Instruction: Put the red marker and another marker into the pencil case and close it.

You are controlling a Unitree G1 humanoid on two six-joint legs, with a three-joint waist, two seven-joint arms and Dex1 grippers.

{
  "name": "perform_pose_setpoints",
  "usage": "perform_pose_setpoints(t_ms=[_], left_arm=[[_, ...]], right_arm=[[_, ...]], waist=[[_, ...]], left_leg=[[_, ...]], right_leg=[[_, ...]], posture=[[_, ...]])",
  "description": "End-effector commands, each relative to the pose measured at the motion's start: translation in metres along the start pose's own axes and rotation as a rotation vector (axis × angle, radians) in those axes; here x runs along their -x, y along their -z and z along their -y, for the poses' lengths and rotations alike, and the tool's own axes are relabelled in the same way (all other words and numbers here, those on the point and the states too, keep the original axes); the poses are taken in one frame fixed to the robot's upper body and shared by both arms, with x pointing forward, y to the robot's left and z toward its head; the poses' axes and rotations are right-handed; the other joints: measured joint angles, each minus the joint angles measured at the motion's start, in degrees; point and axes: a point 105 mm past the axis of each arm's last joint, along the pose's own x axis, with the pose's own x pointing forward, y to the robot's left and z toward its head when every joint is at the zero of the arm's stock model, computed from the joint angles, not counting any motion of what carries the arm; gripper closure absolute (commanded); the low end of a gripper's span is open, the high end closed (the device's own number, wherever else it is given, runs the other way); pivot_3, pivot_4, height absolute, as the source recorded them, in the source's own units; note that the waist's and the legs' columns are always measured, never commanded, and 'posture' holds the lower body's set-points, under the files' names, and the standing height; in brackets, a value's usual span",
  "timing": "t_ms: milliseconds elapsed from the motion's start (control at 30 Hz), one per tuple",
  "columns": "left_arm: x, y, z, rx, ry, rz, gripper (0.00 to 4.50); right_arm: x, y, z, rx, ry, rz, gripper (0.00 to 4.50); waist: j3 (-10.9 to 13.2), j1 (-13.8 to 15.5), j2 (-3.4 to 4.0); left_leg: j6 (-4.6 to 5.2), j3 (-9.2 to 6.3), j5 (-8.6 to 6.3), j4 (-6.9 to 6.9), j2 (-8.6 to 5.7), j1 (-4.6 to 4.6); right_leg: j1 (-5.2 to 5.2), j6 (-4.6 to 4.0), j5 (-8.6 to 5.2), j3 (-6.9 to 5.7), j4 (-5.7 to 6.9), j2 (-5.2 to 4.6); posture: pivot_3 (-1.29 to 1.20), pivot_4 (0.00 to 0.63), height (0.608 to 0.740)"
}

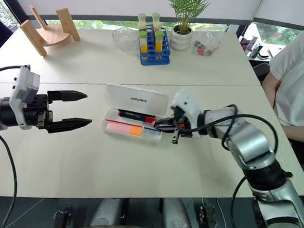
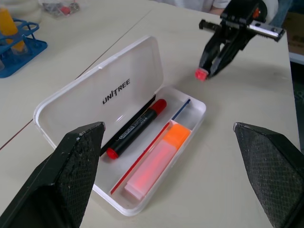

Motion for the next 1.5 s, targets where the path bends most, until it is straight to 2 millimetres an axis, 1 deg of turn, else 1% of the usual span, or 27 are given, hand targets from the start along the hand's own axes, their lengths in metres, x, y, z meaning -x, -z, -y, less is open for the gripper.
perform_pose_setpoints(t_ms=[33, 200, 300, 433, 467, 567, 600, 733, 800, 933, 1033, 1167, 1200, 1233, 1267, 1300, 1333, 1367, 1400, 1467, 1500], left_arm=[[0.001, -0.009, 0.004, -0.049, -0.007, 0.014, 0.00], [0.005, -0.007, 0.010, -0.042, -0.027, 0.005, 0.00], [0.006, -0.006, 0.012, -0.038, -0.035, 0.000, 0.00], [0.006, -0.004, 0.012, -0.031, -0.044, -0.003, 0.00], [0.006, -0.003, 0.012, -0.028, -0.050, -0.004, 0.00], [0.006, 0.001, 0.007, -0.020, -0.068, -0.009, 0.00], [0.006, 0.001, 0.004, -0.019, -0.078, -0.007, 0.00], [0.007, -0.001, -0.012, -0.007, -0.114, 0.013, 0.00], [0.008, -0.001, -0.026, -0.005, -0.162, 0.016, 0.00], [0.010, -0.002, -0.061, 0.027, -0.229, 0.035, 0.00], [0.008, -0.001, -0.082, 0.045, -0.240, 0.052, 0.91], [-0.001, 0.005, -0.117, 0.029, -0.288, 0.065, 3.04], [-0.003, 0.006, -0.124, 0.028, -0.296, 0.071, 3.48], [-0.005, 0.006, -0.128, 0.026, -0.297, 0.075, 4.03], [-0.014, 0.011, -0.138, 0.027, -0.318, 0.086, 4.46], [-0.027, 0.014, -0.148, 0.037, -0.347, 0.109, 4.46], [-0.043, 0.017, -0.153, 0.053, -0.359, 0.133, 4.46], [-0.059, 0.021, -0.155, 0.061, -0.352, 0.144, 4.46], [-0.070, 0.023, -0.154, 0.074, -0.340, 0.149, 4.46], [-0.089, 0.025, -0.147, 0.100, -0.266, 0.164, 4.46], [-0.095, 0.025, -0.144, 0.107, -0.237, 0.170, 4.46]], right_arm=[[-0.010, -0.004, 0.003, 0.090, -0.023, -0.003, 4.47], [-0.025, 0.002, 0.009, 0.094, -0.029, -0.018, 4.47], [-0.029, 0.006, 0.011, 0.094, -0.033, -0.028, 4.47], [-0.031, 0.008, 0.013, 0.093, -0.034, -0.032, 2.59], [-0.031, 0.007, 0.013, 0.096, -0.036, -0.031, 2.05], [-0.027, 0.000, 0.011, 0.111, -0.043, -0.019, 0.46], [-0.023, -0.005, 0.011, 0.114, -0.046, -0.008, 0.03], [-0.005, -0.022, 0.011, 0.116, -0.036, 0.033, 0.03], [0.006, -0.033, 0.010, 0.122, -0.031, 0.064, 0.03], [0.033, -0.058, 0.011, 0.105, 0.014, 0.146, 0.03], [0.049, -0.065, 0.011, 0.094, 0.045, 0.173, 0.00], [0.064, -0.066, 0.012, 0.092, 0.104, 0.169, 0.00], [0.066, -0.065, 0.013, 0.091, 0.118, 0.166, 0.00], [0.067, -0.065, 0.014, 0.090, 0.126, 0.165, 0.00], [0.070, -0.064, 0.015, 0.087, 0.153, 0.166, 0.00], [0.073, -0.063, 0.016, 0.080, 0.177, 0.167, 0.00], [0.076, -0.062, 0.016, 0.075, 0.195, 0.164, 0.00], [0.078, -0.061, 0.016, 0.067, 0.208, 0.164, 0.00], [0.079, -0.060, 0.016, 0.059, 0.216, 0.164, 0.00], [0.080, -0.059, 0.015, 0.051, 0.231, 0.159, 0.00], [0.080, -0.058, 0.015, 0.049, 0.237, 0.157, 0.00]], waist=[[0.0, -0.1, 0.00], [0.0, -0.2, 0.00], [0.0, -0.1, 0.00], [0.0, 0.0, -0.02], [0.0, 0.0, -0.01], [0.0, 0.0, -0.01], [0.0, 0.0, -0.01], [0.0, 0.1, -0.01], [0.0, 0.1, -0.01], [0.0, 0.1, -0.02], [0.0, 0.0, -0.04], [0.0, 0.2, -0.03], [0.0, 0.2, -0.03], [0.0, 0.2, -0.04], [0.0, 0.1, -0.04], [0.0, 0.1, -0.05], [0.0, 0.4, -0.06], [0.0, 1.0, -0.06], [0.0, 1.3, -0.07], [0.0, 1.4, -0.08], [0.0, 1.2, -0.09]], left_leg=[[0.00, -0.01, 0.00, -0.01, 0.00, 0.00], [0.00, -0.02, 0.00, -0.05, 0.02, 0.00], [0.00, -0.02, 0.00, -0.06, 0.03, 0.00], [-0.01, -0.02, 0.00, -0.02, 0.01, 0.00], [-0.01, -0.01, 0.00, -0.02, 0.00, 0.00], [-0.01, -0.03, 0.00, -0.03, 0.01, 0.00], [-0.01, -0.03, 0.00, -0.04, 0.01, 0.00], [-0.01, -0.05, 0.00, -0.02, 0.01, -0.01], [-0.01, -0.05, 0.00, -0.02, -0.01, -0.01], [-0.01, -0.07, 0.00, -0.02, -0.02, -0.01], [-0.01, -0.06, 0.00, -0.03, -0.03, -0.02], [0.00, -0.06, 0.00, -0.05, -0.03, -0.03], [0.00, -0.07, 0.00, -0.04, -0.03, -0.05], [0.00, -0.07, 0.00, -0.02, -0.04, -0.06], [0.00, -0.07, 0.00, 0.00, -0.04, -0.10], [0.00, -0.05, 0.00, 0.01, -0.05, -0.10], [0.00, -0.07, 0.00, 0.03, -0.06, -0.14], [0.00, -0.10, 0.00, 0.05, -0.07, -0.16], [0.00, -0.11, 0.00, 0.10, -0.08, -0.20], [0.00, -0.10, 0.00, 0.13, -0.09, -0.28], [0.00, -0.10, 0.00, 0.13, -0.09, -0.41]], right_leg=[[-0.01, 0.00, 0.00, 0.00, 0.00, 0.01], [-0.04, -0.01, 0.00, 0.00, 0.00, 0.02], [-0.06, -0.01, 0.00, 0.00, 0.01, 0.02], [-0.02, -0.01, 0.00, -0.01, 0.00, -0.01], [-0.02, -0.01, 0.00, -0.01, 0.00, -0.02], [-0.02, -0.01, 0.00, -0.02, 0.00, 0.00], [-0.03, -0.01, 0.00, -0.02, 0.01, 0.00], [-0.03, -0.01, 0.00, -0.05, 0.00, 0.00], [-0.02, -0.01, 0.00, -0.05, 0.00, -0.01], [-0.01, -0.01, 0.00, -0.08, 0.00, 0.00], [-0.02, 0.00, 0.00, -0.09, 0.00, 0.01], [-0.04, 0.00, 0.00, -0.09, -0.01, 0.02], [-0.04, -0.01, 0.00, -0.11, -0.01, 0.03], [-0.04, 0.00, 0.00, -0.11, -0.01, 0.03], [-0.05, 0.00, 0.00, -0.12, -0.01, 0.03], [-0.05, 0.00, 0.00, -0.10, -0.01, 0.01], [-0.08, 0.01, 0.01, -0.12, -0.01, 0.00], [-0.07, 0.01, 0.01, -0.16, 0.00, 0.00], [-0.07, 0.02, 0.01, -0.19, 0.00, -0.01], [-0.10, 0.04, 0.02, -0.17, -0.03, -0.02], [-0.22, 0.04, 0.02, -0.17, -0.04, -0.02]], posture=[[0.00, 0.150, 0.740], [0.00, 0.150, 0.740], [0.00, 0.150, 0.740], [0.00, 0.150, 0.740], [0.00, 0.150, 0.740], [0.00, 0.150, 0.740], [0.00, 0.150, 0.740], [0.00, 0.150, 0.740], [0.00, 0.150, 0.740], [0.00, 0.150, 0.740], [0.00, 0.150, 0.740], [0.00, 0.150, 0.740], [0.00, 0.150, 0.740], [0.00, 0.150, 0.740], [0.00, 0.150, 0.740], [0.00, 0.150, 0.740], [0.00, 0.150, 0.740], [0.00, 0.150, 0.740], [0.00, 0.150, 0.740], [0.00, 0.150, 0.740], [0.00, 0.150, 0.740]])
